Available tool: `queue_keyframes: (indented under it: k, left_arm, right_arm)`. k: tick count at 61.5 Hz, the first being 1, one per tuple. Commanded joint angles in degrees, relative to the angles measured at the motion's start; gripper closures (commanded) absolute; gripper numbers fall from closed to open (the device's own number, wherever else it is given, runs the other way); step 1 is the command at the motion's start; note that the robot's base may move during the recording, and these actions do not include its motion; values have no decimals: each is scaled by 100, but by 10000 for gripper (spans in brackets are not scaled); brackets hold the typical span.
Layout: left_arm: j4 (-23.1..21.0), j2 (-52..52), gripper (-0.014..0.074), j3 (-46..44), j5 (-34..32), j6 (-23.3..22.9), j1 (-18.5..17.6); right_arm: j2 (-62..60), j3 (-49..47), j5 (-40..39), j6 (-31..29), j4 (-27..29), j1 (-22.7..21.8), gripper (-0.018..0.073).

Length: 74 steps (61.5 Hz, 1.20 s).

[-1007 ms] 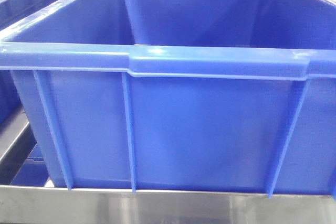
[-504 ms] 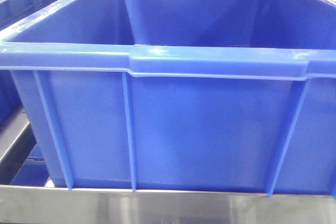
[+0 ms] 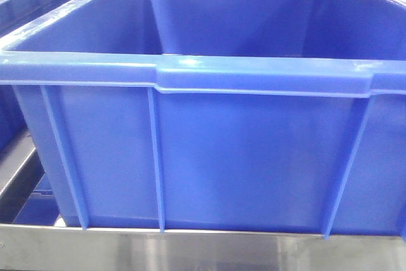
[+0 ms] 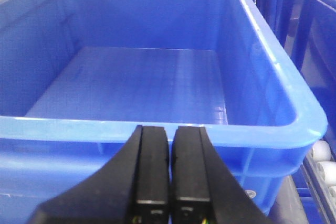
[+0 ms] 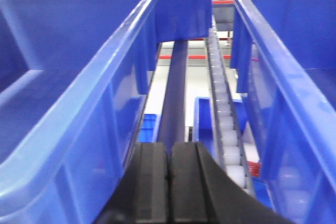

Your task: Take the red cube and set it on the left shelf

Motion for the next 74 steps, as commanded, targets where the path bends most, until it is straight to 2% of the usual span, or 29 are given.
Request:
queue_keyframes:
  k: [1, 74]
  left_arm:
    - [-38, -96, 495, 132, -492, -5, -51]
    - [-38, -96, 495, 132, -492, -5, -51]
  right_arm:
    - [-137, -90, -489, -28, 27, -113, 516]
    - [-137, -90, -484, -28, -98, -165, 516]
